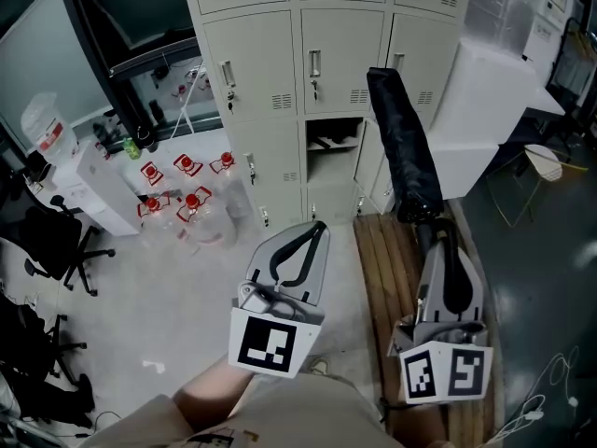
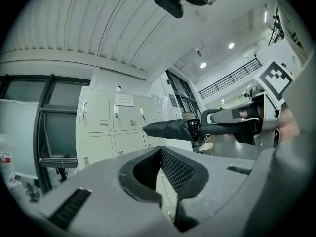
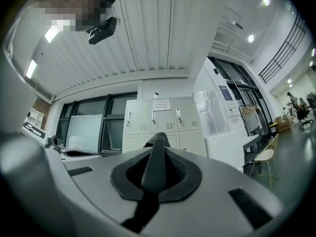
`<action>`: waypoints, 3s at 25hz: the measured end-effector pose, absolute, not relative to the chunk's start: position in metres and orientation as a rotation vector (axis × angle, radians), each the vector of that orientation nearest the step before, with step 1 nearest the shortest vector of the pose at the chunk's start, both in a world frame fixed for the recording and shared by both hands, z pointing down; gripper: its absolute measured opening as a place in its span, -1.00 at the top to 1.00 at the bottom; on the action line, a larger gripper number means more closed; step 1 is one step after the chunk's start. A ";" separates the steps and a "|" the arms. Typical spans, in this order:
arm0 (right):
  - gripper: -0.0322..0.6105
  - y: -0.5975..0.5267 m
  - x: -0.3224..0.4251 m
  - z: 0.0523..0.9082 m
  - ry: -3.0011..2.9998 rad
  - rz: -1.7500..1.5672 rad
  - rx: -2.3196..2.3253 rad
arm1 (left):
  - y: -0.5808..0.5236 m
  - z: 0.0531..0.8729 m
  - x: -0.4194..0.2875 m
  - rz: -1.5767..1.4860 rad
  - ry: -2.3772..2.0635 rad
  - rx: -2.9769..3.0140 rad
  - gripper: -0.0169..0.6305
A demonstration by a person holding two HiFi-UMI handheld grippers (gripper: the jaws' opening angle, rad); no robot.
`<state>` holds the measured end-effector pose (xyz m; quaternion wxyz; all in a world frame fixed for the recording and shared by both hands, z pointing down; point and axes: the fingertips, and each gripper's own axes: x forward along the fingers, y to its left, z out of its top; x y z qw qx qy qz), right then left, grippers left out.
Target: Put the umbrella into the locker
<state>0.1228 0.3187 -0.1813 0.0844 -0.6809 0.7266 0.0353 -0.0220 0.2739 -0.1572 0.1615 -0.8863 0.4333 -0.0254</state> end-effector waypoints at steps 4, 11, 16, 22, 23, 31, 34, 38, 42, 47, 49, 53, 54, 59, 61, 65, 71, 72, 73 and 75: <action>0.87 0.315 0.133 -0.171 2.182 0.084 -2.025 | 0.274 -0.147 -0.015 -0.090 1.260 -2.525 0.92; 0.87 0.294 0.140 -0.153 2.209 0.094 -2.028 | 0.256 -0.135 -0.013 -0.063 1.294 -2.514 0.92; 0.87 0.273 0.139 -0.126 2.225 0.110 -2.041 | 0.233 -0.110 -0.013 -0.051 1.307 -2.519 0.92; 0.87 0.241 0.139 -0.085 2.230 0.055 -2.061 | 0.207 -0.091 -0.023 0.030 1.331 -2.499 0.92; 0.87 0.234 0.138 -0.079 2.240 0.046 -2.062 | 0.201 -0.087 -0.028 0.055 1.356 -2.502 0.92; 0.87 0.187 0.125 -0.037 2.302 -0.019 -2.067 | 0.144 -0.043 -0.037 -0.085 1.379 -2.484 0.92; 0.87 0.167 0.124 -0.027 2.316 -0.038 -2.076 | 0.124 -0.032 -0.032 -0.124 1.368 -2.487 0.92; 0.87 0.137 0.124 -0.009 2.321 -0.062 -2.095 | 0.090 -0.015 -0.030 -0.118 1.377 -2.509 0.92; 0.87 0.104 0.121 0.013 2.331 -0.071 -2.099 | 0.052 0.003 -0.031 -0.124 1.358 -2.506 0.92; 0.87 0.058 0.116 0.051 2.349 -0.059 -2.108 | 0.002 0.038 -0.032 -0.130 1.352 -2.518 0.92; 0.87 0.044 0.119 0.069 2.343 -0.055 -2.128 | -0.015 0.058 -0.027 -0.144 1.341 -2.542 0.92; 0.87 0.015 0.119 0.107 2.340 -0.067 -2.131 | -0.048 0.094 -0.024 -0.140 1.335 -2.564 0.92; 0.87 0.008 0.118 0.116 2.343 -0.069 -2.129 | -0.056 0.104 -0.025 -0.141 1.343 -2.569 0.92; 0.87 -0.016 0.116 0.172 2.347 -0.073 -2.149 | -0.086 0.161 -0.022 -0.142 1.347 -2.599 0.92; 0.87 -0.023 0.114 0.194 2.347 -0.090 -2.148 | -0.095 0.184 -0.022 -0.153 1.345 -2.605 0.92; 0.87 -0.032 0.111 0.235 2.361 -0.123 -2.146 | -0.109 0.223 -0.022 -0.160 1.356 -2.619 0.92; 0.87 -0.049 0.111 0.287 2.348 -0.190 -2.173 | -0.126 0.273 -0.018 -0.171 1.325 -2.651 0.92; 0.87 -0.053 0.112 0.295 2.349 -0.199 -2.177 | -0.129 0.280 -0.017 -0.176 1.312 -2.655 0.92; 0.87 -0.057 0.113 0.303 2.351 -0.205 -2.181 | -0.133 0.287 -0.016 -0.179 1.304 -2.657 0.92; 0.87 -0.065 0.114 0.318 2.352 -0.211 -2.189 | -0.142 0.300 -0.015 -0.181 1.297 -2.661 0.92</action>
